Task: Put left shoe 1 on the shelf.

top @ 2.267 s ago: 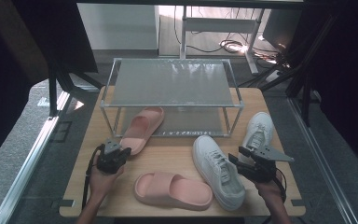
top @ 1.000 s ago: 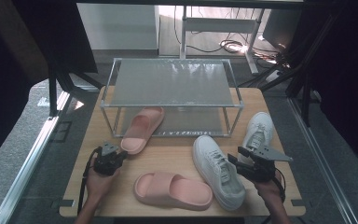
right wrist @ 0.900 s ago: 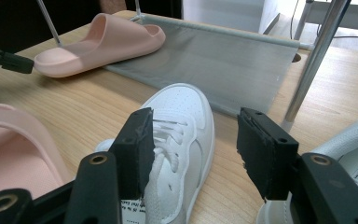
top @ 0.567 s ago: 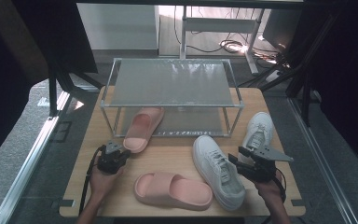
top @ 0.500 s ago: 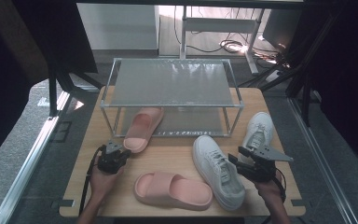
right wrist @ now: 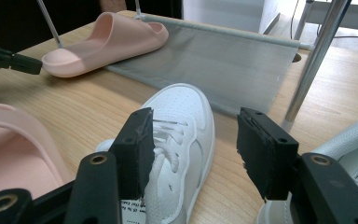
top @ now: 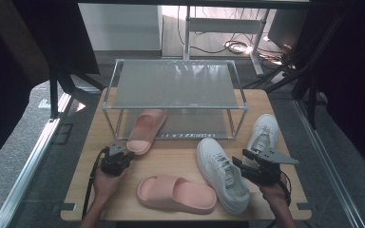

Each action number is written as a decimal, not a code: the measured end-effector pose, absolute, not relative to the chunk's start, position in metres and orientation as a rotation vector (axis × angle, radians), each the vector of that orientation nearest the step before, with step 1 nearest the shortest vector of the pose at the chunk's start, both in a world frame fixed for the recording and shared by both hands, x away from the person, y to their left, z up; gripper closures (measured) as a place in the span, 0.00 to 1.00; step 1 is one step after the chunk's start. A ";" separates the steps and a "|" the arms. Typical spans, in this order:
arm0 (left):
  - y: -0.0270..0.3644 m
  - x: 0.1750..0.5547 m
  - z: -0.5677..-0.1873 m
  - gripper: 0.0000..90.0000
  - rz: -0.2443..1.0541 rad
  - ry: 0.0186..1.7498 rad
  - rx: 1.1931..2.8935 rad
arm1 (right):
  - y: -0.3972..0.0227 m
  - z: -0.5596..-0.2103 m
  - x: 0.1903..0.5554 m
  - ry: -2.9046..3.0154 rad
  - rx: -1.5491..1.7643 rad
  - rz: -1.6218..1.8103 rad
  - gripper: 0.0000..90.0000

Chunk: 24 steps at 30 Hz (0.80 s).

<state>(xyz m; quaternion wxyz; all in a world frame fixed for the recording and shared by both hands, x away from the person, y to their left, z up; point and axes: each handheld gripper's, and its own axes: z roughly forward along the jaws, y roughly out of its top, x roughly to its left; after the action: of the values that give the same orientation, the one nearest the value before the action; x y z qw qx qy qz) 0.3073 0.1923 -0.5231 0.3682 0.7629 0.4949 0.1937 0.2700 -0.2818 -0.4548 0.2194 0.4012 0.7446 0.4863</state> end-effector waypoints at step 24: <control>0.171 0.324 -0.521 1.00 0.480 1.243 1.985 | -0.283 -0.455 0.270 2.058 1.113 1.344 0.51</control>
<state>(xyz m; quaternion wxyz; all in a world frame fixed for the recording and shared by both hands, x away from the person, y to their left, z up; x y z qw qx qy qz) 0.3235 0.1710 -0.5213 0.3666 0.7725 0.4837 0.1867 0.2704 -0.2829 -0.4551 0.2202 0.4023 0.7440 0.4859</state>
